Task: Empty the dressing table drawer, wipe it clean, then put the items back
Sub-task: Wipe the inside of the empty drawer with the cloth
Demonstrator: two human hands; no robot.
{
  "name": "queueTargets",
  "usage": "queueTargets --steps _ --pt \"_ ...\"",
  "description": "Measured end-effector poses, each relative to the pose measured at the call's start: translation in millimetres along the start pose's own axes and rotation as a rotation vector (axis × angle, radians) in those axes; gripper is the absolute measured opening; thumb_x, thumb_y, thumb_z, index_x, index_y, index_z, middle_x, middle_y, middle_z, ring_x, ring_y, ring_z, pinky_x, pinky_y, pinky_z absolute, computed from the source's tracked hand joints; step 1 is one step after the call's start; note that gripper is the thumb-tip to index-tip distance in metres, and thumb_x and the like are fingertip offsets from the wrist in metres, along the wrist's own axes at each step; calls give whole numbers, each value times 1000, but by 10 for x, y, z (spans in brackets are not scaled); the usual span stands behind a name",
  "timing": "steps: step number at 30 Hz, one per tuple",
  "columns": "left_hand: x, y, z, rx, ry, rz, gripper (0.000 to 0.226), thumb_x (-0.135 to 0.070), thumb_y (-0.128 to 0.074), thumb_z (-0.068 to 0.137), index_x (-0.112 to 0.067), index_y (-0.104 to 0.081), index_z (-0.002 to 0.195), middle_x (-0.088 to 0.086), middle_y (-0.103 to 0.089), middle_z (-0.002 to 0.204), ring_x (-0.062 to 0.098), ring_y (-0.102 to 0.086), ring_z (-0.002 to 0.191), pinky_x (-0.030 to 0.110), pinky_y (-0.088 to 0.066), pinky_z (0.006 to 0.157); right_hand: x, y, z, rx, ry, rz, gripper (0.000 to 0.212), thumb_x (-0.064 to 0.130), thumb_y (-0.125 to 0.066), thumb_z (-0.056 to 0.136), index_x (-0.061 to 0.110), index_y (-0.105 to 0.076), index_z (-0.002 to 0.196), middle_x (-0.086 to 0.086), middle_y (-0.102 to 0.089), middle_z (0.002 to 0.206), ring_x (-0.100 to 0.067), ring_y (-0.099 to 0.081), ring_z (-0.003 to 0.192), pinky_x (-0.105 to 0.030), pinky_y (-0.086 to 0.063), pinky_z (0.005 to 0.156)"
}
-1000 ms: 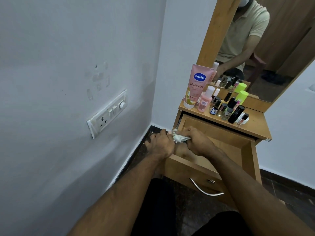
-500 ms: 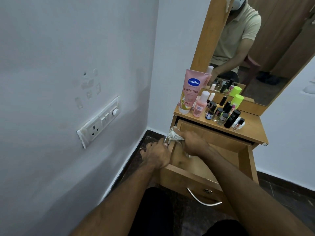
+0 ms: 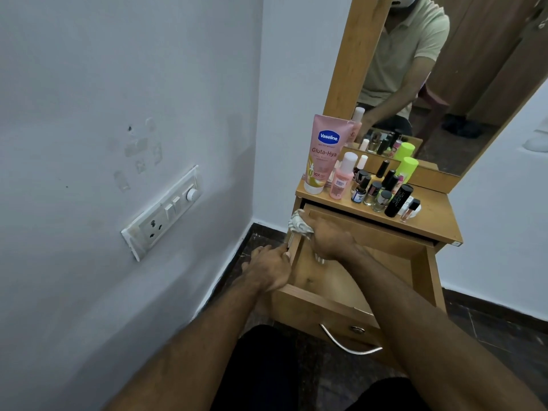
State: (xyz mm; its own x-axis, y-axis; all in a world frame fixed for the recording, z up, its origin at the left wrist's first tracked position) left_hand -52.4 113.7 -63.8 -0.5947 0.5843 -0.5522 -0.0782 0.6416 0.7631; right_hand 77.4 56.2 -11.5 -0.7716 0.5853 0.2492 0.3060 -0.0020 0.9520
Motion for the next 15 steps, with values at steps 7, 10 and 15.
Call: queueTargets --steps 7,10,15 --pt "12 -37 50 32 -7 2 52 -43 -21 107 -32 -23 158 9 -28 163 36 -15 152 63 -17 119 -6 -21 -1 5 7 82 71 7 -49 97 26 -24 161 -11 -60 129 -24 -56 103 -39 -49 87" --pt "-4 -63 66 47 -29 22 52 -42 -20 108 -32 -21 159 12 -29 163 36 -16 152 60 -16 120 11 -141 -146 -13 56 62 68 11 -50 99 28 -25 160 -4 -60 113 -18 -51 90 -34 -40 72" --pt "20 -56 64 41 2 38 54 -45 -20 108 -29 -20 159 10 -27 164 36 -13 152 62 -16 120 -23 -56 0 -32 -54 24 79 14 -52 98 33 -10 162 -8 -52 143 -29 -51 121 -44 -47 91"
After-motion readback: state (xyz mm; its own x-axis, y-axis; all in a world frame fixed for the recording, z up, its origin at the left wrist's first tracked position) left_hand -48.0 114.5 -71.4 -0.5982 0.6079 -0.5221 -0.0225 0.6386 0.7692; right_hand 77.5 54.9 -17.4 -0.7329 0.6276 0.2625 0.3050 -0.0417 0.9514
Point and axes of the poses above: each hand's wrist, its own z-axis towards the middle knuckle, its own y-axis out of the back of the hand, x = y × z, the point moved 8 cm from there along z, towards the middle knuckle
